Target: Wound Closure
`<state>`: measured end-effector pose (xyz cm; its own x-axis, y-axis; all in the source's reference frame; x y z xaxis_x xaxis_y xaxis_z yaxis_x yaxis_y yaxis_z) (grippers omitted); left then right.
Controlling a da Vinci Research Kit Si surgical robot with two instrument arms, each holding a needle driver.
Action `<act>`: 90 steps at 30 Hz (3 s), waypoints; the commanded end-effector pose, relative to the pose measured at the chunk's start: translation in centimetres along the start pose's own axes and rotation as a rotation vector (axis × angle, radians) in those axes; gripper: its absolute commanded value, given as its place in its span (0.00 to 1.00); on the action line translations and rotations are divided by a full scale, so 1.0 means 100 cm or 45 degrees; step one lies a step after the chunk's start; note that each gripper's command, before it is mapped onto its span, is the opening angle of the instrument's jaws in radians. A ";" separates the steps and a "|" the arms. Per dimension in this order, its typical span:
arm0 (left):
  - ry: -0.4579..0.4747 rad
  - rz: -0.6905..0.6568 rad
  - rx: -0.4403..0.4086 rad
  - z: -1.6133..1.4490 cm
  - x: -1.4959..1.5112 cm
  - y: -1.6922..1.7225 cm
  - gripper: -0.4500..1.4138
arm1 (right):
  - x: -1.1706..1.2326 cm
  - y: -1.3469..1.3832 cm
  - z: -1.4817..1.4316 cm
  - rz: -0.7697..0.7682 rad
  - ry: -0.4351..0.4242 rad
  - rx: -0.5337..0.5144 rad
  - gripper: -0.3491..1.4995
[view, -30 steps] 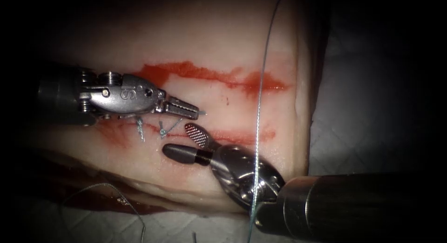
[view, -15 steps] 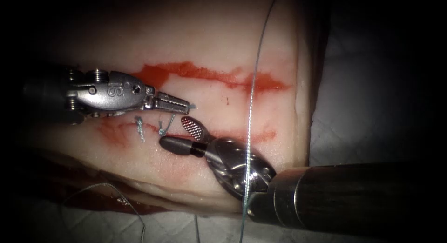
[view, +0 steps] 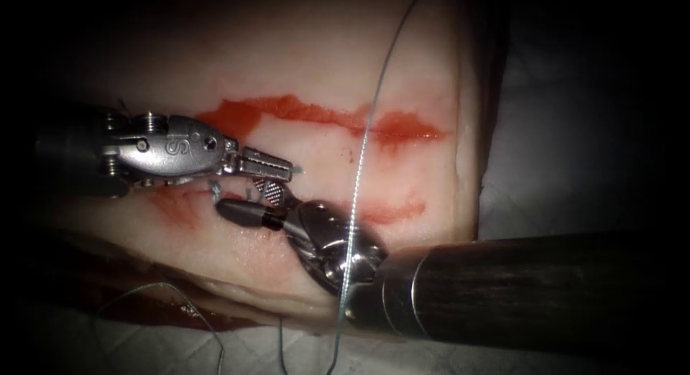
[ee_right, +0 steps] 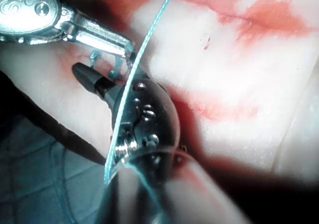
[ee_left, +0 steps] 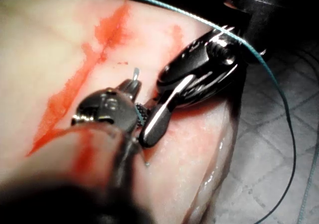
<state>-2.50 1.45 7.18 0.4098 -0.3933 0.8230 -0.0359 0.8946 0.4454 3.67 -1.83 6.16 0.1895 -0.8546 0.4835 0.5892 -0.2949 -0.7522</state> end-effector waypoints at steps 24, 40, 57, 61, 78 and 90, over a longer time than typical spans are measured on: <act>-0.013 -0.004 0.000 0.0002 -0.0002 0.0001 0.00 | 0.0005 0.0005 0.0044 -0.010 -0.049 0.006 0.85; -0.012 -0.002 -0.002 0.0004 0.0001 -0.0001 0.00 | 0.0013 -0.0001 0.0043 0.018 -0.060 -0.060 0.25; -0.012 -0.001 -0.002 0.0004 0.0002 -0.0002 0.00 | 0.0011 -0.0002 0.0040 0.056 -0.095 -0.150 0.00; -0.012 -0.002 -0.002 0.0004 0.0002 -0.0001 0.00 | 0.0010 -0.0002 0.0040 0.057 -0.101 -0.154 0.00; -0.022 -0.014 -0.024 -0.0002 -0.0003 0.0006 0.00 | 0.0006 0.0008 0.0047 -0.109 -0.179 -0.121 0.95; -0.099 -0.061 -0.111 -0.0033 -0.0022 0.0023 0.00 | -0.0033 -0.0003 0.0012 -0.082 -0.166 -0.141 0.97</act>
<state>-2.21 1.85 6.92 0.3319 -0.4502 0.8290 0.0777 0.8888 0.4516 3.62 -1.50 6.04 0.2607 -0.7724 0.5792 0.5176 -0.3946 -0.7592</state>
